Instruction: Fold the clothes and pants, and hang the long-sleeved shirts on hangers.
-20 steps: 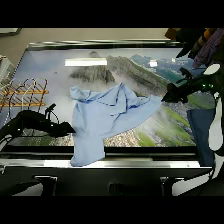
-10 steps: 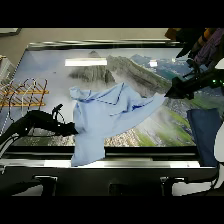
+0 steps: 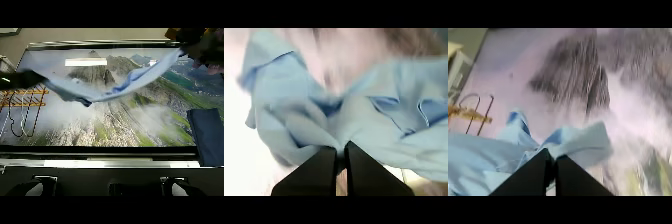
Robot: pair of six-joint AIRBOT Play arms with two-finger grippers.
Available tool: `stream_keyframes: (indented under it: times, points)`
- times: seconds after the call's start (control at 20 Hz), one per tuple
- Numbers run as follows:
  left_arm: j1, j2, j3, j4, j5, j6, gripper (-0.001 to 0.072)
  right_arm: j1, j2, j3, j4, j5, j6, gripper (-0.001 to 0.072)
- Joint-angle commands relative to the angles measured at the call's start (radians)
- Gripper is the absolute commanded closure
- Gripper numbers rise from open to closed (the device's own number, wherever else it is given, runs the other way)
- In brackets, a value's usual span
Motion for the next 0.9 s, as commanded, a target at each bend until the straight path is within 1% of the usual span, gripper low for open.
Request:
stream_keyframes:
  times: [0.0,0.05,0.1,0.2,0.25,0.3,0.35,0.4,0.5,0.65,0.75,0.85]
  points:
    - [0.105,0.136,0.341,0.109,0.015,-0.161,0.069,0.0,0.259,0.032,-0.044,-0.166,-0.014,0.0678]
    - [0.131,0.175,0.397,0.152,0.015,-0.2,0.069,0.0,0.341,0.037,-0.08,-0.203,0.005,0.0678]
    - [0.152,0.216,0.434,0.198,0.014,-0.238,0.069,0.0,0.412,0.037,-0.13,-0.247,0.045,0.0678]
    - [0.179,0.286,0.45,0.278,0.013,-0.292,0.069,0.0,0.528,0.037,-0.275,-0.338,0.16,0.0678]
    - [0.185,0.309,0.45,0.306,0.014,-0.295,0.069,0.0,0.564,0.037,-0.344,-0.37,0.224,0.0678]
    - [0.185,0.32,0.45,0.32,0.014,-0.294,0.069,0.0,0.579,0.037,-0.381,-0.386,0.268,0.0678]
    - [0.185,0.32,0.45,0.319,0.016,-0.294,0.069,0.0,0.58,0.037,-0.388,-0.39,0.291,0.0678]
    - [0.185,0.311,0.45,0.318,0.022,-0.294,0.069,0.0,0.568,0.037,-0.384,-0.38,0.291,0.0678]
    - [0.185,0.262,0.447,0.278,0.068,-0.282,0.069,0.0,0.507,0.037,-0.377,-0.325,0.31,0.0678]
    - [0.174,0.109,0.432,0.117,0.172,-0.2,0.069,0.0,0.327,0.037,-0.315,-0.183,0.329,0.0678]
    - [0.119,-0.027,0.388,0.104,0.187,-0.173,0.069,0.0,0.158,0.037,-0.281,-0.081,0.318,0.0677]
    - [0.049,-0.185,0.338,0.128,0.167,-0.128,0.069,0.0,-0.032,0.037,-0.282,-0.019,0.316,0.0677]
